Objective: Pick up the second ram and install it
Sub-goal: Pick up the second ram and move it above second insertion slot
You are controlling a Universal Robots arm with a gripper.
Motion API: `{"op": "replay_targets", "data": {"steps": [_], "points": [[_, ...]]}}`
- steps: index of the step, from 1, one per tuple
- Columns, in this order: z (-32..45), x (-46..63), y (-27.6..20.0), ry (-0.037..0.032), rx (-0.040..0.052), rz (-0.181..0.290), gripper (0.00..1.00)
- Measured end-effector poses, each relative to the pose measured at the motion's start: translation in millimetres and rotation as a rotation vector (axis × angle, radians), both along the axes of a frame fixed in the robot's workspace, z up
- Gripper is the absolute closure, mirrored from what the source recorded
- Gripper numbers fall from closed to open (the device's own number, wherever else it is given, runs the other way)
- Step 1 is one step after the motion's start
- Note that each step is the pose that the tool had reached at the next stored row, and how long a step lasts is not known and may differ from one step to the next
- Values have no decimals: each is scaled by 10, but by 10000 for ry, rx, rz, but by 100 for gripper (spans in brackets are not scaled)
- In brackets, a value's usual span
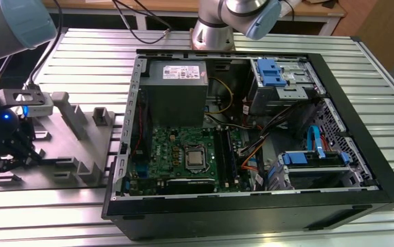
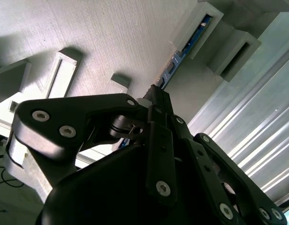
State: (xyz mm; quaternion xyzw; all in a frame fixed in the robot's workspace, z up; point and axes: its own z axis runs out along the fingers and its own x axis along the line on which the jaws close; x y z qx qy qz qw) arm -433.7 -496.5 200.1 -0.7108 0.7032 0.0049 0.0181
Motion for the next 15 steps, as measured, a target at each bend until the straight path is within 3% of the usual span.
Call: {"op": "replay_targets", "data": {"steps": [15], "points": [[28, 0, 0, -2, 2, 0, 89]]}}
